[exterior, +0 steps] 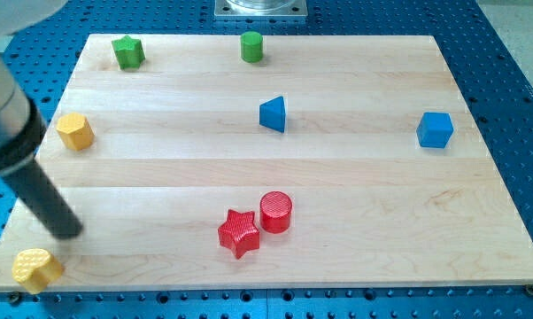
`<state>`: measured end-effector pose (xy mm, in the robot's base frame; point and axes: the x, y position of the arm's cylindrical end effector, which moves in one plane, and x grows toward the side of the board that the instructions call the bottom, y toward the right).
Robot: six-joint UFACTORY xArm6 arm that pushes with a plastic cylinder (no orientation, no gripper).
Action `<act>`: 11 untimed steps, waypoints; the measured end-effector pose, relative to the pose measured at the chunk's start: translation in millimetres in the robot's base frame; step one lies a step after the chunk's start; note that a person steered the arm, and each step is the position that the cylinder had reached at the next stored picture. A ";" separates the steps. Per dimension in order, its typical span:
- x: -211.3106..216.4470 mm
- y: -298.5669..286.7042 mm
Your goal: Move the yellow heart slightly to the right
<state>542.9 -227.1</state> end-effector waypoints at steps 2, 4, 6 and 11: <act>71.4 -75.7; 74.2 -32.7; 76.0 9.5; 38.4 2.5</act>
